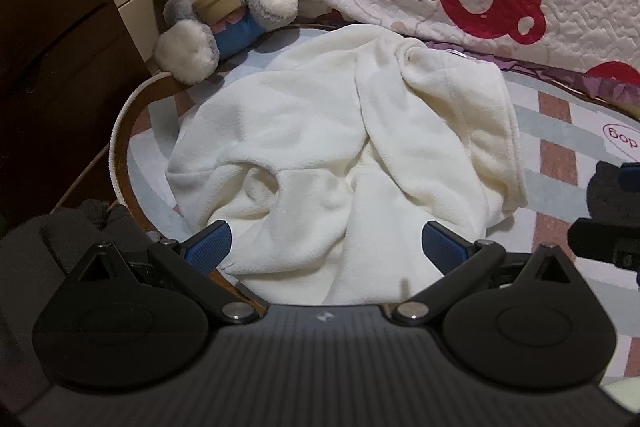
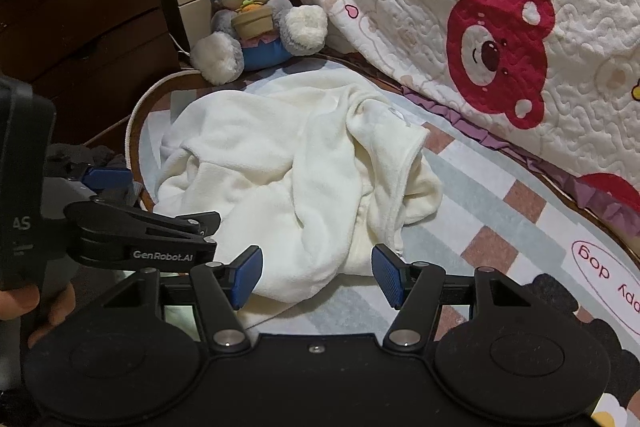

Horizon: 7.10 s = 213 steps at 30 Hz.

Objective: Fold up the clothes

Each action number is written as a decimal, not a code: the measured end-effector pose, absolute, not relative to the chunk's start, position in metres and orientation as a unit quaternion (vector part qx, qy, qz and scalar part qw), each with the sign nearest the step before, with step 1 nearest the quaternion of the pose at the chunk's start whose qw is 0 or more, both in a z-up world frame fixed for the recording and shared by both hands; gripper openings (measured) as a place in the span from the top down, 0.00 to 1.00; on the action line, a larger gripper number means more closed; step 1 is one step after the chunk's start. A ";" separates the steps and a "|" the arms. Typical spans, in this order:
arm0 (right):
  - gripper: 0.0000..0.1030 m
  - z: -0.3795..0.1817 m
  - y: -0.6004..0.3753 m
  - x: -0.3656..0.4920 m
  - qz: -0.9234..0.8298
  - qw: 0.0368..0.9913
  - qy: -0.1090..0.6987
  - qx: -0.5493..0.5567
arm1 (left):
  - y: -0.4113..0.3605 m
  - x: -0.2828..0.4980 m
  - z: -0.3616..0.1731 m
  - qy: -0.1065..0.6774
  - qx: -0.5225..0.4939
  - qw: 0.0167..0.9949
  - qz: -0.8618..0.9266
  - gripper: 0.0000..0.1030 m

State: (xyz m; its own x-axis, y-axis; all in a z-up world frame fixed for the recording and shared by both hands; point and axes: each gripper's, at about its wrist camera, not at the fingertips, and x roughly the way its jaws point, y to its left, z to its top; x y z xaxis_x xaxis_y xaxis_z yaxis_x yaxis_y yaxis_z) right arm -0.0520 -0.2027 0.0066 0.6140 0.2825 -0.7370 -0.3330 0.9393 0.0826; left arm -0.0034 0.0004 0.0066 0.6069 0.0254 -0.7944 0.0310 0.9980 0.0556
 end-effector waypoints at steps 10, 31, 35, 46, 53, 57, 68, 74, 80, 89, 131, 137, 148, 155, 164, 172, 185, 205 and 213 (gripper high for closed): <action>0.36 0.006 -0.206 -0.051 0.167 0.897 0.409 -0.027 | 0.005 0.000 0.002 0.453 0.004 0.891 -0.002 0.00; 0.34 0.005 -0.206 -0.048 0.160 0.894 0.416 -0.031 | 0.006 0.003 -0.001 0.464 -0.002 0.886 0.002 0.00; 0.34 0.005 -0.206 -0.048 0.161 0.895 0.416 -0.031 | 0.005 0.003 -0.001 0.465 -0.001 0.885 0.002 0.00; 0.33 0.006 -0.208 -0.048 0.162 0.893 0.419 -0.029 | 0.004 0.004 -0.002 0.467 0.001 0.884 0.002 0.00; 0.33 0.005 -0.210 -0.048 0.170 0.893 0.415 -0.022 | 0.012 0.003 0.001 0.457 -0.013 0.889 0.010 0.00; 0.32 0.004 -0.211 -0.040 0.182 0.898 0.401 -0.016 | 0.018 0.003 0.003 0.451 -0.023 0.892 0.015 0.00; 0.13 -0.003 -0.213 0.006 0.200 0.917 0.345 -0.025 | 0.082 0.009 -0.007 0.407 -0.118 0.902 0.077 0.02; 0.13 -0.022 -0.227 0.051 0.192 0.909 0.368 0.041 | 0.101 0.021 -0.038 0.392 -0.167 0.902 0.075 0.09; 0.13 -0.059 -0.242 0.093 0.171 0.892 0.401 0.119 | 0.097 0.034 -0.070 0.392 -0.162 0.902 0.075 0.37; 0.13 -0.090 -0.242 0.124 0.141 0.892 0.412 0.121 | 0.102 0.045 -0.074 0.360 -0.234 0.903 0.029 0.38; 0.64 -0.118 -0.295 0.014 0.334 0.657 0.351 0.578 | 0.065 0.035 -0.087 0.367 -0.483 0.718 -0.341 0.10; 0.64 -0.074 -0.354 -0.058 0.336 0.685 0.290 0.577 | 0.002 0.007 -0.040 0.390 -0.388 0.712 -0.437 0.03; 0.64 0.002 -0.413 -0.197 0.306 0.777 0.223 0.502 | -0.069 -0.095 0.013 0.390 -0.320 0.729 -0.462 0.05; 0.65 0.036 -0.441 -0.261 0.319 0.796 0.165 0.487 | -0.099 -0.162 0.077 0.359 -0.234 0.770 -0.473 0.05; 0.65 0.075 -0.470 -0.312 0.276 0.832 0.105 0.469 | -0.128 -0.189 0.126 0.317 -0.178 0.794 -0.487 0.21; 0.69 0.038 -0.477 -0.261 0.181 0.868 0.168 0.431 | -0.139 -0.141 0.062 0.339 -0.088 0.837 -0.421 0.62; 0.48 0.073 -0.436 -0.080 0.034 0.963 0.215 0.156 | -0.117 -0.069 0.044 0.271 -0.002 0.896 -0.352 0.68; 0.47 -0.073 -0.478 -0.210 -0.049 0.912 0.342 0.220 | -0.085 -0.031 -0.094 0.483 -0.222 0.745 -0.402 0.54; 0.47 -0.063 -0.472 -0.217 0.018 0.884 0.346 0.315 | -0.072 -0.034 -0.104 0.525 -0.249 0.727 -0.366 0.39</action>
State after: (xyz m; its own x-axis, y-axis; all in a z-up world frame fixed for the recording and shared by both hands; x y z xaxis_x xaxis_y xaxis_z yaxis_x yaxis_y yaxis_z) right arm -0.2168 -0.4725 -0.0629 0.7604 0.2500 -0.5994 0.1858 0.8006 0.5697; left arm -0.0342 -0.0724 -0.1035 0.1798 -0.7936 -0.5813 0.2704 0.6081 -0.7464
